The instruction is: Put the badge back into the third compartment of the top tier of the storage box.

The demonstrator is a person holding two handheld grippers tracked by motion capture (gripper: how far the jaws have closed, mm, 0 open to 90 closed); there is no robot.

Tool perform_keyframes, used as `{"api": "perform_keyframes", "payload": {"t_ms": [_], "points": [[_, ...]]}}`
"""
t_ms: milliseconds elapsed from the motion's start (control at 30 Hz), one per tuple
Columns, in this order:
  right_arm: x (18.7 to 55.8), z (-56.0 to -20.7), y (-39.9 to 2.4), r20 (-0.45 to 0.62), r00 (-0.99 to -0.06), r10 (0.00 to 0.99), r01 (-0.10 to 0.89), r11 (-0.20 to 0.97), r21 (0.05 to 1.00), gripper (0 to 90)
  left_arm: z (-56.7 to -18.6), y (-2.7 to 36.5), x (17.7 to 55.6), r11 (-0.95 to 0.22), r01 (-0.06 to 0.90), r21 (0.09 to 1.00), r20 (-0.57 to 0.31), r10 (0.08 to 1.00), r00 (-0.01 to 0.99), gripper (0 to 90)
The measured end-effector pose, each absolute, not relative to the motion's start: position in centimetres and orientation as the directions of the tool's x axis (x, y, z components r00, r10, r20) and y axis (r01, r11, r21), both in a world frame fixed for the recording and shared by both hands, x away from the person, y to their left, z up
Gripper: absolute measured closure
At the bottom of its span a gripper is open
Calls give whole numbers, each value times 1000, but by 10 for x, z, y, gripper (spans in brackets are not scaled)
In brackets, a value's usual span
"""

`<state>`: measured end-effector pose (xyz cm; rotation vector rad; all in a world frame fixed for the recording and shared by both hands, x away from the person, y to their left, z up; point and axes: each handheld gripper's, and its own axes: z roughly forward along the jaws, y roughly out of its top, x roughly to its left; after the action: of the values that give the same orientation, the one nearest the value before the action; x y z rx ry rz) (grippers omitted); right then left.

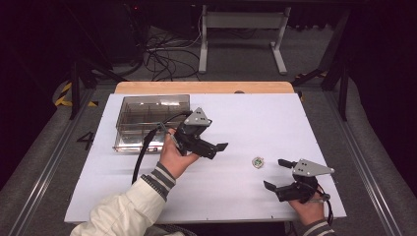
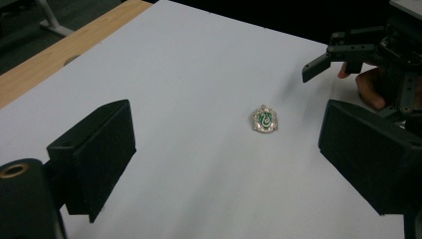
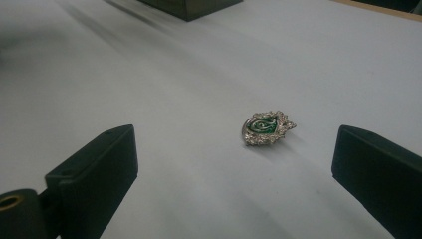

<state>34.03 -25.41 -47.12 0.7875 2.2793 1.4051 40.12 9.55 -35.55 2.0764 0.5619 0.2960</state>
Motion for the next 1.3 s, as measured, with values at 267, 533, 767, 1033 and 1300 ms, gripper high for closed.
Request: {"api": "perform_keyframes", "payload": {"t_ms": [267, 533, 767, 1033, 1300], "points": [[340, -471, -256, 3, -785, 619, 277, 347, 896, 50, -368, 73, 402, -471, 280, 837, -5, 503, 864, 86], [340, -471, -257, 0, -786, 618, 275, 349, 896, 51, -382, 54, 405, -467, 290, 836, -28, 490, 871, 86], [341, -472, -257, 7, -792, 610, 274, 345, 898, 51, -394, 38, 406, -476, 280, 834, -25, 473, 881, 86], [341, -471, -259, 13, -794, 608, 272, 335, 902, 51, -406, 23, 408, -491, 280, 825, -26, 462, 887, 93], [340, -471, -259, 16, -800, 600, 270, 337, 902, 51, -419, 9, 411, -508, 275, 816, -20, 451, 892, 100]]}}
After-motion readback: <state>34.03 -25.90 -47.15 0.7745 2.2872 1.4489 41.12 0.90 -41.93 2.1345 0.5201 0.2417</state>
